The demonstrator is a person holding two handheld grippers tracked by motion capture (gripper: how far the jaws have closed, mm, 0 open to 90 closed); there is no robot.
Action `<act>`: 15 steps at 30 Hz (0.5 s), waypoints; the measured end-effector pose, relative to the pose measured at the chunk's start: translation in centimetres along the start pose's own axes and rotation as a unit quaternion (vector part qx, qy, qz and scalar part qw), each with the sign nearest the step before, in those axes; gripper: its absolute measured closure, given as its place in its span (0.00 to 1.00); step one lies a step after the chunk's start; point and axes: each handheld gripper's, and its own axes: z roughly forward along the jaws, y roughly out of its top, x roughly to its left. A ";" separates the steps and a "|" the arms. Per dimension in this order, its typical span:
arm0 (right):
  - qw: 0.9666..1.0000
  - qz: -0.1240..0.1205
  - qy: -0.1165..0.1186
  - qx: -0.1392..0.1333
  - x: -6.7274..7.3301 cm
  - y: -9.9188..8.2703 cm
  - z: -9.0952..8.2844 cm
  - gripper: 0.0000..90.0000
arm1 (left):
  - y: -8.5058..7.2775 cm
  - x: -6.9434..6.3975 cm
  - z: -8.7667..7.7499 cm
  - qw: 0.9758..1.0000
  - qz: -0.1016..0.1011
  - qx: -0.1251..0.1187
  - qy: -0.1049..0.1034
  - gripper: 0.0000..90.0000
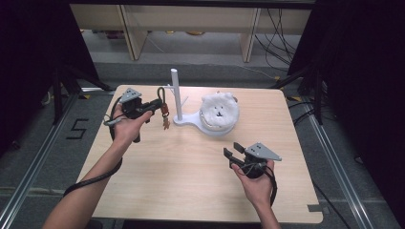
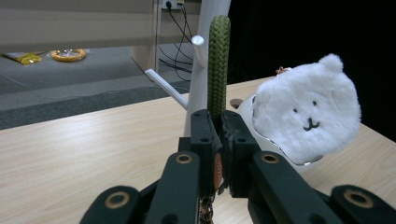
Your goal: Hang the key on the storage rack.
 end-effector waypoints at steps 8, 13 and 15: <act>1.000 0.009 -0.003 0.002 0.1 -0.1 -0.1 0.59 | 0.5 0.6 0.6 1.000 0.000 0.014 0.027 0.94; 1.000 0.005 -0.002 -0.002 0.0 -0.2 0.1 0.59 | 0.6 0.8 1.1 0.999 0.002 0.024 0.046 0.94; 1.000 0.005 0.001 0.001 -0.1 -0.3 0.0 0.59 | 0.7 0.9 1.4 0.998 0.000 0.026 0.052 0.94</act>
